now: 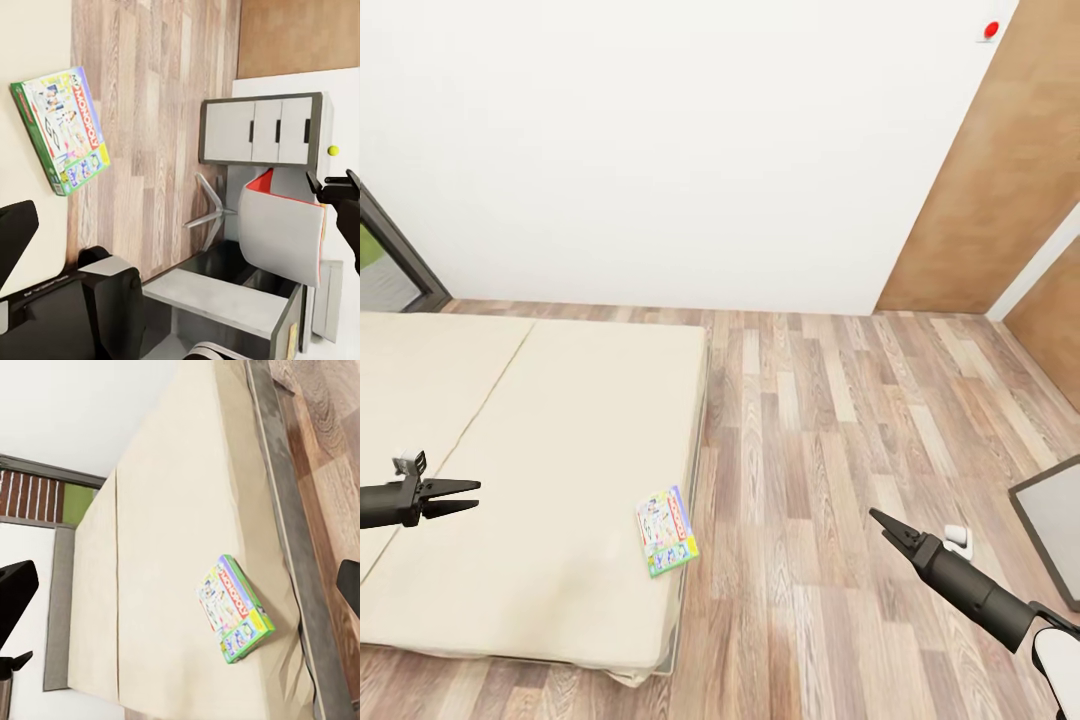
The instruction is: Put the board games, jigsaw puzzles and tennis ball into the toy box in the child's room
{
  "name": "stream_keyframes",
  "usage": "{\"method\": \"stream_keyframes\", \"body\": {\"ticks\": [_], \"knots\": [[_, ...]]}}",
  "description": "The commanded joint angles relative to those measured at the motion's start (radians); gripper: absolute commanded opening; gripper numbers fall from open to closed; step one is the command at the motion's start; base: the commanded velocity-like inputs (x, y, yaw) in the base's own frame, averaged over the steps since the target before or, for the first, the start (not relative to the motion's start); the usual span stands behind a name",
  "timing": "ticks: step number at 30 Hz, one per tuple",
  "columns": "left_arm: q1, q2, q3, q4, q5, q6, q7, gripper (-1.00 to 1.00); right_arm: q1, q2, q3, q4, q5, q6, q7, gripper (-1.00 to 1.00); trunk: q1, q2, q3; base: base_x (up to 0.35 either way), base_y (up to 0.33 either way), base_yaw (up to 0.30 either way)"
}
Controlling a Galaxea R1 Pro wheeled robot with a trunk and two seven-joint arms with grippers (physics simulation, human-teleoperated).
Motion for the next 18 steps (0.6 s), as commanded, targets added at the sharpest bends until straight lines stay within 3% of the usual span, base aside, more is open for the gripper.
{"method": "stream_keyframes", "body": {"ticks": [1,18], "knots": [[-0.001,0.001,-0.007,0.001,0.004,0.011,-0.005,1.0,-0.001,0.0,-0.001,0.0,-0.001,0.007,0.002,1.0,0.0,-0.001,0.0,0.0,0.0,0.0],[-0.001,0.001,-0.007,0.001,0.003,0.011,-0.005,1.0,-0.001,0.002,0.001,0.0,0.0,0.005,0.0,1.0,0.0,-0.001,0.029,0.0,0.0,0.0]]}}
